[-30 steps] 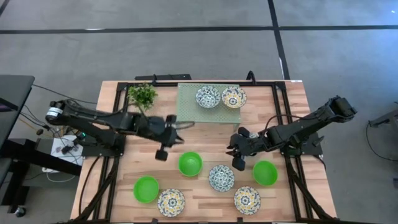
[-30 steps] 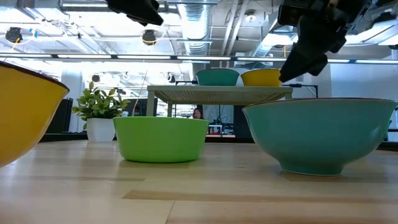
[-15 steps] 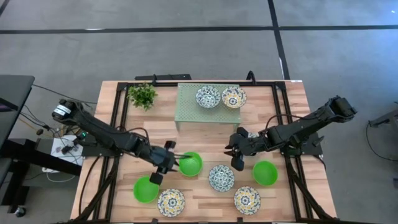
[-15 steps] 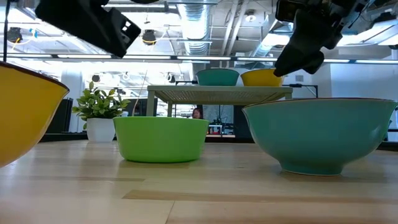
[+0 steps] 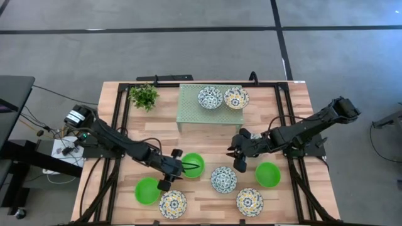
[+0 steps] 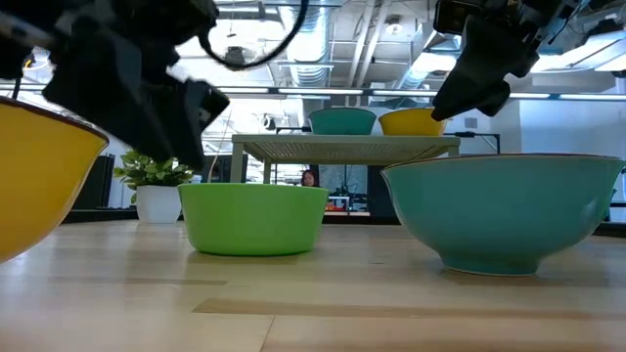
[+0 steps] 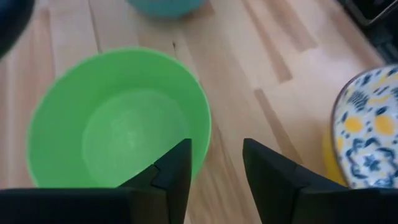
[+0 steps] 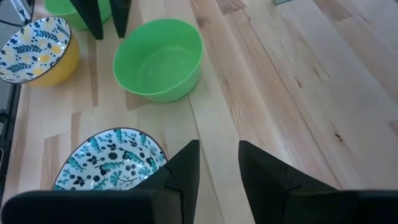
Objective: Pick & Place Mini bowls
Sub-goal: Put the middle green bowl on the shelf
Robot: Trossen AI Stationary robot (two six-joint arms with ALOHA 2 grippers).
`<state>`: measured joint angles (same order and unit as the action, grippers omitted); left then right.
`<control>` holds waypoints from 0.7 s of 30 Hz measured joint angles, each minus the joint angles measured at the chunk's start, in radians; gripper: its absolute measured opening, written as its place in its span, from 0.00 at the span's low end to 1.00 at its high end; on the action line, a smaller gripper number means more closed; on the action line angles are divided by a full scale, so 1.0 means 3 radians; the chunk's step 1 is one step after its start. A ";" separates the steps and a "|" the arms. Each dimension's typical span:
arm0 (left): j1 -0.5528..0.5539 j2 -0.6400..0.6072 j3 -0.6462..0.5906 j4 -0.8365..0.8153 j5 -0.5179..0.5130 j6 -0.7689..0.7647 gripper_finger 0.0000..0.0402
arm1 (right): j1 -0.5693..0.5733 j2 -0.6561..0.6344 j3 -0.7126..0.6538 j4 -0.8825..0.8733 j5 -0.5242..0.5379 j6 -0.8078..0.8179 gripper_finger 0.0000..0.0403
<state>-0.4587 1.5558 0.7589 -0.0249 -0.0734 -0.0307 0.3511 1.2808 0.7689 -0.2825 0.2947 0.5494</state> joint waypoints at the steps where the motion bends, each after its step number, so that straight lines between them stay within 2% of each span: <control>1: 0.0000 0.0032 -0.0001 -0.0002 0.0000 0.0003 0.37 | 0.0000 0.0000 0.0000 0.0000 0.0000 0.0000 0.26; 8: 0.0063 0.0215 0.0000 0.0015 -0.0021 0.0051 0.39 | -0.0003 0.0000 0.0000 -0.0001 -0.0001 -0.0001 0.26; 13: 0.0120 0.0333 0.0000 0.0018 -0.0025 0.0087 0.36 | -0.0003 0.0000 0.0000 -0.0001 -0.0003 -0.0001 0.26; 17: 0.0120 0.0350 0.0000 0.0019 -0.0027 0.0265 0.25 | -0.0003 0.0000 0.0000 0.0000 -0.0003 -0.0001 0.26; 21: 0.0121 0.0323 0.0001 0.0030 -0.0039 0.0365 0.08 | -0.0003 0.0000 0.0000 0.0000 -0.0004 -0.0001 0.26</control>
<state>-0.4225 1.6527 0.7593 -0.0158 -0.0851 0.0788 0.3504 1.2808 0.7689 -0.2825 0.2935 0.5491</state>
